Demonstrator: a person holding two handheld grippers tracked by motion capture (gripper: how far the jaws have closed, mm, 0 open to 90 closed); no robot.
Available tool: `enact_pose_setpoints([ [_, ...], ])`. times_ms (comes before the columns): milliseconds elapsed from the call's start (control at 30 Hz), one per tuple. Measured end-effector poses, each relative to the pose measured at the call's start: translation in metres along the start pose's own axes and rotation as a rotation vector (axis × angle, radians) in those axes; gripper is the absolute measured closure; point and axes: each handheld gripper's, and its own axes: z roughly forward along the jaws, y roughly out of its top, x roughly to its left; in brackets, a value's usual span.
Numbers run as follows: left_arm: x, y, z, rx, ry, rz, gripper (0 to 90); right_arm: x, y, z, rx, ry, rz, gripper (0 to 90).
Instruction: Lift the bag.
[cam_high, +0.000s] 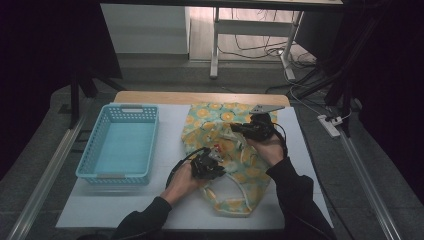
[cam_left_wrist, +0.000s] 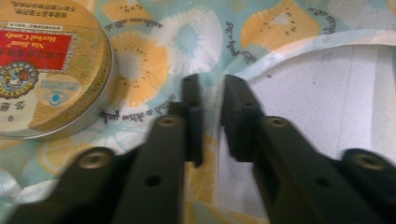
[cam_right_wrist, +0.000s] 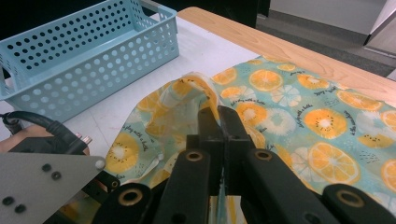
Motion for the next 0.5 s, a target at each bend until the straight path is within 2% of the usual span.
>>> enact_pose_setpoints([
  [33, 0.001, 0.000, 0.000, -0.004, -0.005, 0.001, 89.1, 0.000, 0.000, 0.000, -0.001, 0.001, 0.001, 89.7],
  [67, 0.002, -0.001, 0.000, -0.005, -0.010, -0.008, 90.0, 0.000, 0.000, 0.000, -0.002, 0.000, 0.001, 89.7],
  [133, 0.002, 0.000, 0.000, -0.005, -0.013, -0.060, 90.0, 0.000, -0.001, 0.000, -0.001, 0.000, 0.002, 89.7],
  [167, 0.002, 0.001, 0.000, 0.001, -0.014, -0.073, 90.0, -0.001, -0.001, -0.001, 0.001, -0.001, 0.003, 89.7],
  [267, 0.001, 0.002, -0.002, 0.009, -0.003, -0.071, 90.0, -0.002, -0.002, -0.001, 0.003, -0.003, 0.006, 89.7],
  [400, 0.005, 0.002, -0.013, -0.031, -0.026, -0.119, 90.0, -0.004, -0.002, -0.002, 0.002, -0.001, 0.010, 89.8],
  [500, 0.007, 0.005, -0.025, -0.052, -0.041, -0.132, 90.0, -0.004, -0.001, -0.002, -0.002, 0.002, 0.012, 89.8],
])
